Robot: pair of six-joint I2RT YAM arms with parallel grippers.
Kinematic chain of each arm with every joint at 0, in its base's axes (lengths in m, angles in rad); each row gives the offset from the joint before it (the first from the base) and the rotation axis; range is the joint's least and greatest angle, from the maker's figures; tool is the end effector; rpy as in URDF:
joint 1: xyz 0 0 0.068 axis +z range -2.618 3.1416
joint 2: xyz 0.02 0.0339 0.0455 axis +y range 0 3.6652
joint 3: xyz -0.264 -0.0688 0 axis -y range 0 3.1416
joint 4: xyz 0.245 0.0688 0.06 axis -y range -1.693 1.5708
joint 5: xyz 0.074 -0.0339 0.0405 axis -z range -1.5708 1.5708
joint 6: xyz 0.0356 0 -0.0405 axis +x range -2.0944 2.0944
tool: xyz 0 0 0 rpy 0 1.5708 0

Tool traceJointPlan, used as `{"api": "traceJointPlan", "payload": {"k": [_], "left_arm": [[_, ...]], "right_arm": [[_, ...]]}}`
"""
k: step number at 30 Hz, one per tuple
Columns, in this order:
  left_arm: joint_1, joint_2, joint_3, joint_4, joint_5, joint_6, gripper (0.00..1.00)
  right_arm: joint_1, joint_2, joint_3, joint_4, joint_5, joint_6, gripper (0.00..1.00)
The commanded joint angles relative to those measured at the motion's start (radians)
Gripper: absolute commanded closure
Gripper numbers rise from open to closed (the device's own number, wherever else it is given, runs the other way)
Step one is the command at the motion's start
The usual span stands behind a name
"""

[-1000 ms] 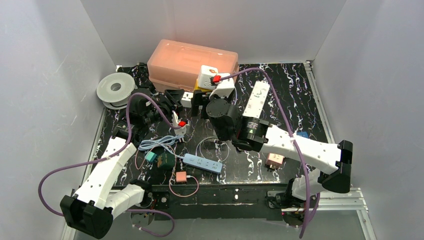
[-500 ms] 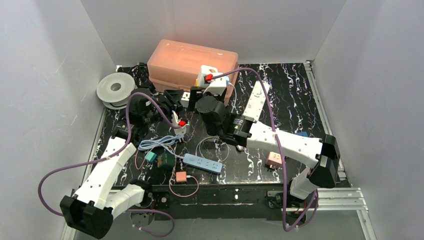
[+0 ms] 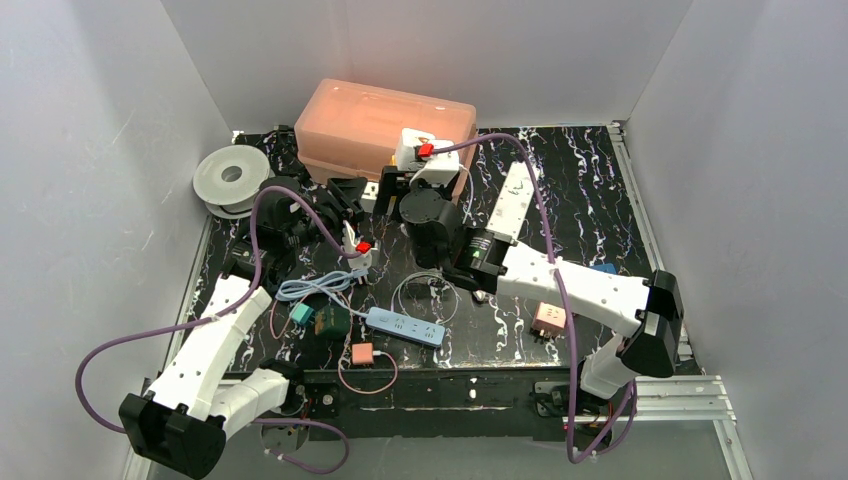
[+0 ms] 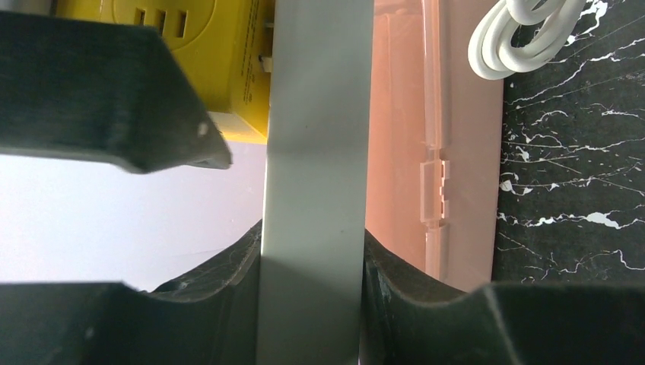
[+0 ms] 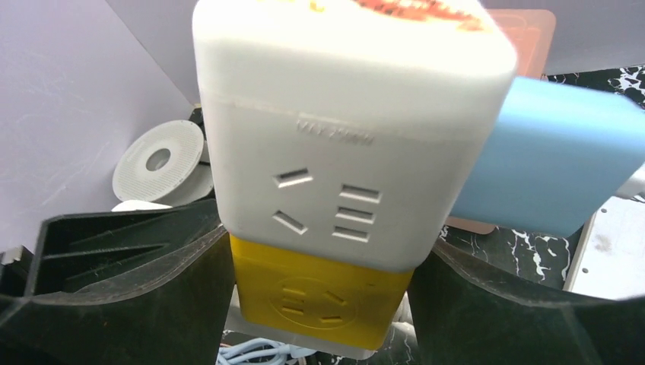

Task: Pull the plug off the socket
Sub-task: Remove the plug from the socket.

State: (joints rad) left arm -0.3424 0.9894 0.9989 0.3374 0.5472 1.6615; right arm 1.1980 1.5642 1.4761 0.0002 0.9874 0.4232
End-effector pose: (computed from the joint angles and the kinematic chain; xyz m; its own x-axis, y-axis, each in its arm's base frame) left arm 0.1988 -0.0905 0.4319 0.7155 0.6478 0.2613 -0.3867 0.0557 0.9205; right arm 0.1591 0.3252 0.4075 -0.1155 0.3258 -0.9383 -0.1785 0.9225 0.3423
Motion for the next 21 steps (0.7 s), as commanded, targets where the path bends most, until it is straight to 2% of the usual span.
{"api": "traceJointPlan", "payload": {"k": [1,4,7,9,13,17,21], "left_arm": [[-0.002,-0.054,0.069,0.144,0.086,-0.008,1.0],[-0.001,-0.056,0.067,0.143,0.086,-0.008,1.0],[-0.001,-0.059,0.068,0.146,0.086,-0.008,1.0],[-0.002,-0.059,0.071,0.147,0.086,-0.008,1.0],[-0.001,-0.059,0.078,0.148,0.088,-0.009,1.0],[-0.002,-0.063,0.078,0.144,0.089,-0.008,1.0],[-0.002,-0.066,0.073,0.149,0.091,-0.009,1.0]], "right_arm": [[-0.004,-0.059,0.005,0.101,0.024,0.021,0.17],[-0.006,-0.077,-0.025,0.133,0.019,0.037,0.19],[-0.007,-0.077,-0.03,0.119,0.012,0.054,0.29],[-0.006,-0.072,-0.025,0.098,0.009,0.071,0.31],[-0.009,-0.062,-0.013,0.066,-0.002,0.093,0.31],[-0.009,-0.04,0.015,0.018,-0.013,0.129,0.25],[-0.008,-0.024,0.03,0.008,-0.031,0.141,0.25]]}}
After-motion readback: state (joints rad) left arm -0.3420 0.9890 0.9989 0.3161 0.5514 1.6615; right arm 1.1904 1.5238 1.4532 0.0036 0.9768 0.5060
